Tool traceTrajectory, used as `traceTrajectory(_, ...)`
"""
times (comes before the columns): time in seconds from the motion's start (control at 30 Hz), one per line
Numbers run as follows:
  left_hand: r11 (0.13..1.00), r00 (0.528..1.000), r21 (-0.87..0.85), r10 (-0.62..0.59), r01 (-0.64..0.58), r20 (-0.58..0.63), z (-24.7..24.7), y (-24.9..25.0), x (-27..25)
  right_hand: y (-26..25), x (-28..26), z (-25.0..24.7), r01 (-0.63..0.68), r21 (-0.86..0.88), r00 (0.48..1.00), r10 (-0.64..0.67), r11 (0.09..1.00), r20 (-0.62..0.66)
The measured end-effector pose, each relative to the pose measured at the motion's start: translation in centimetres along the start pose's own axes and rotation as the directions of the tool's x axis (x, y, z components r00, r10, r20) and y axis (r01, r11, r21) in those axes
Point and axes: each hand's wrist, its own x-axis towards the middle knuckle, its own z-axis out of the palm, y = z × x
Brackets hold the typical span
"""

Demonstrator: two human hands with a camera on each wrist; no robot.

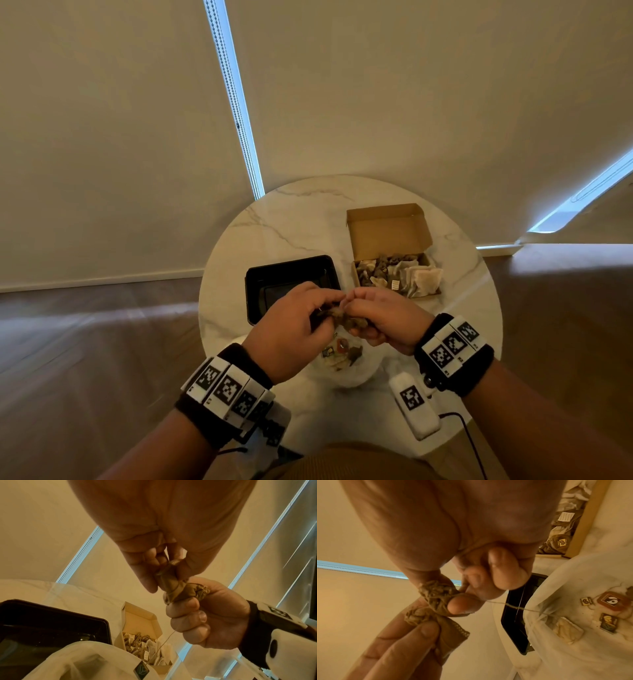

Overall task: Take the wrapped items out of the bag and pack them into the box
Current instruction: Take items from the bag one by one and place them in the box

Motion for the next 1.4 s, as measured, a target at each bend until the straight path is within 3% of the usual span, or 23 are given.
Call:
traceTrajectory(0.13,1.000,0.998,0.025,-0.007,0.005,0.057,-0.1,-0.2,0.1,-0.1,0.2,-0.2,-0.009,0.007,1.000,0.008,1.000,0.016)
traceTrajectory(0.33,0.991,0.995,0.089,-0.097,0.096,0.008,-0.3,-0.6,0.4,-0.4,0.3,-0.8,-0.005,0.166,0.996,-0.009,0.986,0.089)
traceTrajectory(0.5,0.959,0.969,-0.147,-0.247,0.241,-0.025,-0.3,-0.9,0.4,-0.3,-0.1,-1.0,0.035,0.154,0.991,-0.054,0.987,0.124)
traceTrajectory(0.6,0.864,0.917,-0.336,-0.399,0.375,-0.001,-0.2,-1.1,0.4,-0.4,-0.4,-1.2,0.118,0.003,0.989,-0.118,0.993,0.089)
traceTrajectory(0.67,0.745,0.865,-0.466,-0.493,0.477,0.097,-0.3,-1.3,0.3,-0.5,-0.5,-1.3,0.206,-0.179,0.978,-0.207,0.962,0.013)
traceTrajectory(0.77,0.551,0.816,-0.631,-0.518,0.546,0.255,-0.5,-1.4,0.2,-0.6,0.1,-1.2,0.290,-0.319,0.940,-0.332,0.902,-0.083)
traceTrajectory(0.93,0.407,0.817,-0.738,-0.467,0.538,0.337,-0.6,-1.2,0.4,0.0,1.1,-0.3,0.305,-0.338,0.922,-0.365,0.890,-0.130)
traceTrajectory(1.1,0.370,0.830,-0.766,-0.421,0.526,0.367,-0.4,-1.5,0.4,0.6,1.8,1.3,0.307,-0.216,0.925,-0.344,0.927,-0.161)
traceTrajectory(1.27,0.405,0.869,-0.813,-0.440,0.417,0.227,0.1,-1.9,0.4,1.6,1.7,2.4,0.323,-0.272,0.923,-0.366,0.906,-0.123)
traceTrajectory(1.4,0.407,0.855,-0.848,-0.509,0.341,0.099,-0.2,-2.5,0.5,1.9,1.1,2.8,0.315,-0.306,0.924,-0.364,0.899,-0.120)
